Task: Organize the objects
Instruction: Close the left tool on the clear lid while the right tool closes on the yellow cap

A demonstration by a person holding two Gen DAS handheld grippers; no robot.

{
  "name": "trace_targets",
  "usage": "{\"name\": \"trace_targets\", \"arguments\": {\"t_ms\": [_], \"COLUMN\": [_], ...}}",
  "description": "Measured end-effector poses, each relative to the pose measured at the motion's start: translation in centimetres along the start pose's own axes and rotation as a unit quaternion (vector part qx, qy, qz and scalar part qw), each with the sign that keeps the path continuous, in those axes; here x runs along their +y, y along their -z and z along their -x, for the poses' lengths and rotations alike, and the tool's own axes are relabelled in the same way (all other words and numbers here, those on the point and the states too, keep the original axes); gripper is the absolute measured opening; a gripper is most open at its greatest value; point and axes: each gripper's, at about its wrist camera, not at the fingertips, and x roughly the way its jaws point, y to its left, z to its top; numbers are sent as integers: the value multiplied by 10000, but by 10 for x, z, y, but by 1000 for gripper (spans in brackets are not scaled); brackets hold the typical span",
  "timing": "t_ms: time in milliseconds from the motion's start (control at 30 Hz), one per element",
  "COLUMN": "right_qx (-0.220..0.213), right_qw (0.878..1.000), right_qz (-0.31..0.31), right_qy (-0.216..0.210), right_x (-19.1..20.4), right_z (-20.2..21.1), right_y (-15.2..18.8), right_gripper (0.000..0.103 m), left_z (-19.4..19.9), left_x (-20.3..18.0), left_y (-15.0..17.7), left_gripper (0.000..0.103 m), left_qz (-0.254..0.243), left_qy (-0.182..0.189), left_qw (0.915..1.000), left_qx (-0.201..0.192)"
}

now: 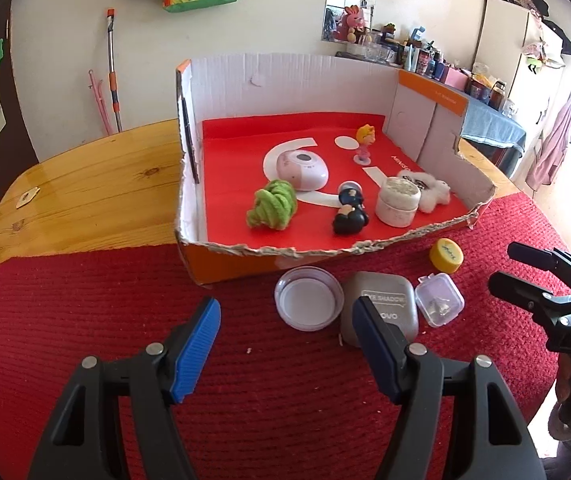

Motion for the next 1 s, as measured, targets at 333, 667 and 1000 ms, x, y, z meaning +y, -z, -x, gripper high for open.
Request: {"name": "trace_targets", "arguments": {"t_ms": [333,667,1000], "right_qx": [501,575,560], "right_qw": [9980,9970,9973], "right_qz": [345,378,313], "right_qy": [143,355,365], "right_x": [5,15,18], "right_z": [-26,-39,-44], "right_y": [-18,-26,-25], "right_gripper": [90,90,85], "left_z": [-19,-23,-30], "left_x": [10,5,1], "left_y": [-1,-5,-5], "left_gripper": [72,72,71], "left_qz": [-534,-878,-1035], "left_qy": [312,494,440], "left_qw": [9970,9939,9929], "left_qx": [467,449,396]}}
